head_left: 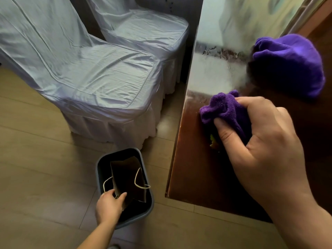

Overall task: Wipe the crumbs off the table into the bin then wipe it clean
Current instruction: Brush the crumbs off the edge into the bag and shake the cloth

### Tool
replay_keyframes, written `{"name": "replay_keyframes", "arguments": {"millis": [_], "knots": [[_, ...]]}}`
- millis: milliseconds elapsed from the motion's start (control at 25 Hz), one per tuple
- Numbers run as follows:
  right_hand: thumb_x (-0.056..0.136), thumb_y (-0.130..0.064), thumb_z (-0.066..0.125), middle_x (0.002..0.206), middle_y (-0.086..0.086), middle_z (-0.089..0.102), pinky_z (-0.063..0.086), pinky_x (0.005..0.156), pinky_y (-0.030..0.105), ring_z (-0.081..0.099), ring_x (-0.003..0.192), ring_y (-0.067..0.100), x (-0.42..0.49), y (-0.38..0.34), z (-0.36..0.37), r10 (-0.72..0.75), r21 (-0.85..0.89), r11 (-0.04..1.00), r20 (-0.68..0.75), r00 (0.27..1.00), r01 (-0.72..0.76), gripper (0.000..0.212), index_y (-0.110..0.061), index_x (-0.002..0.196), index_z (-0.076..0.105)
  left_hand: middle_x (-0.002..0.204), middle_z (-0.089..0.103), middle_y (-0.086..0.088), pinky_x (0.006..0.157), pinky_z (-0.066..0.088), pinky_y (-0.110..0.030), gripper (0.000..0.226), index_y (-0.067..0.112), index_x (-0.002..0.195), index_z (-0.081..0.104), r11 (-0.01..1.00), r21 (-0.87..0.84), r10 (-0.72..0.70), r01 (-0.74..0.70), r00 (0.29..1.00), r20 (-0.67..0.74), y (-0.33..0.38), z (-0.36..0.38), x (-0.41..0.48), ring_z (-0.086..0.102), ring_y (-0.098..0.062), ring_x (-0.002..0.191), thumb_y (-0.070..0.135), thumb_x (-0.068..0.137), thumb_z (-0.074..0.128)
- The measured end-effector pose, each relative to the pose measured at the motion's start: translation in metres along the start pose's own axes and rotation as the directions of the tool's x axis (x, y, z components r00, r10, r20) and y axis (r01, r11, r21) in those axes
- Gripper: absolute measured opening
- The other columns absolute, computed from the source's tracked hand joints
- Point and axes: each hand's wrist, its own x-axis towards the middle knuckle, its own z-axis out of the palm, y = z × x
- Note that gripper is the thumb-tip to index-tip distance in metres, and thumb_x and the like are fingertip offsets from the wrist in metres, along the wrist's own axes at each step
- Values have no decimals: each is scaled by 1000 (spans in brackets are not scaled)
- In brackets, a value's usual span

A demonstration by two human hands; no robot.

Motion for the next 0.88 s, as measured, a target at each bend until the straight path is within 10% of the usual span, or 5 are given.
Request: {"name": "replay_keyframes", "arguments": {"millis": [400, 720, 880], "knots": [[89, -47, 55, 98, 3, 60, 43, 69, 44, 49, 86, 26, -1, -1, 1, 20, -5, 1000, -17, 1000, -20, 38, -15, 110, 58, 71, 58, -10, 62, 37, -33, 34, 15, 57, 47, 972, -231, -89, 45, 979, -182, 23, -10, -18, 50, -28, 65, 13, 75, 76], [85, -60, 53, 97, -6, 52, 45, 72, 42, 49, 89, 23, -2, -3, -2, 44, 55, 998, -33, 999, -42, 53, -15, 114, 58, 96, 64, -8, 68, 42, -34, 20, 16, 102, 66, 957, -279, 8, -81, 968, -252, 28, -14, -21, 60, -30, 86, 25, 85, 69], [83, -66, 52, 97, -6, 50, 47, 75, 48, 50, 89, 27, -2, -3, -1, 40, 26, 999, -37, 999, -39, 60, -15, 113, 57, 80, 60, -2, 63, 40, -34, 12, 21, 85, 57, 907, -418, -23, -57, 983, -184, 38, -18, -22, 58, -27, 78, 22, 84, 69]]}}
